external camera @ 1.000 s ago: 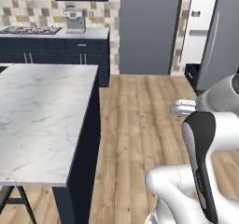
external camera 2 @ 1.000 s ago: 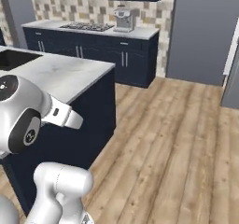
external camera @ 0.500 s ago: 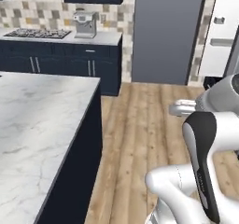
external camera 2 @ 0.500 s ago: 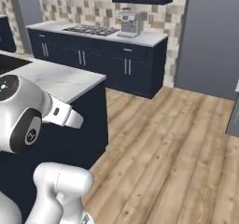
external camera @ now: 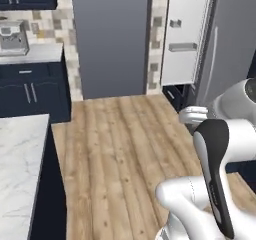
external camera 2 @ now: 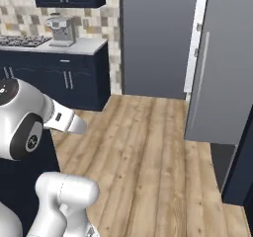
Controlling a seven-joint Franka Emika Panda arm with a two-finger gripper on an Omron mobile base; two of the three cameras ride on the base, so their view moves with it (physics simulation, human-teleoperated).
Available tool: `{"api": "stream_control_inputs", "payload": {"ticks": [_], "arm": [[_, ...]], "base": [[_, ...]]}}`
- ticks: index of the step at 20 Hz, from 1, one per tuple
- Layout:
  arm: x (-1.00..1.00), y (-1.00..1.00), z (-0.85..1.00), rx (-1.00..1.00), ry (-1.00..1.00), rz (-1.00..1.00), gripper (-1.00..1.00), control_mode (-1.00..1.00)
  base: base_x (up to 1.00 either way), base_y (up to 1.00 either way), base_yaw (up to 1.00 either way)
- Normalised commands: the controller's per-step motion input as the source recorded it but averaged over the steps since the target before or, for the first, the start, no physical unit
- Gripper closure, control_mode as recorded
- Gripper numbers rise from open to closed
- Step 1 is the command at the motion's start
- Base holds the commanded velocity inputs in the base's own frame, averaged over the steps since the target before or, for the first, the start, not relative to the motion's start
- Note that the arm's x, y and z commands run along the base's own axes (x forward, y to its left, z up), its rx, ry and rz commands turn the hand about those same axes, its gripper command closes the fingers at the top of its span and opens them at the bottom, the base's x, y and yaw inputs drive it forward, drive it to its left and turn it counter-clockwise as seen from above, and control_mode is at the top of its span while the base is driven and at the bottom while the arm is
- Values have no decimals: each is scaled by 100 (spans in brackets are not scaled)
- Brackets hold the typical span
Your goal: Gather the eggplant and lime from the fridge and place them on a tray on the dining counter. Then gather the chicken drumsticks from the fridge and place them on the other tray.
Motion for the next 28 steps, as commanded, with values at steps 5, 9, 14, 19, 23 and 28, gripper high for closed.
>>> {"api": "stream_control_inputs", "payload": {"ticks": [5, 9, 14, 19, 23, 28], "arm": [[0, 0, 0, 0, 0, 0, -100, 100], [0, 0, 0, 0, 0, 0, -100, 100], [0, 0, 0, 0, 0, 0, -100, 100], [0, 0, 0, 0, 0, 0, -100, 100], [0, 0, 0, 0, 0, 0, -100, 100], [0, 0, 0, 0, 0, 0, -100, 100]], "base": [[99, 22, -48], [100, 54, -39], [100, 64, -34], [100, 55, -38], [100, 57, -42], [90, 58, -50]]}}
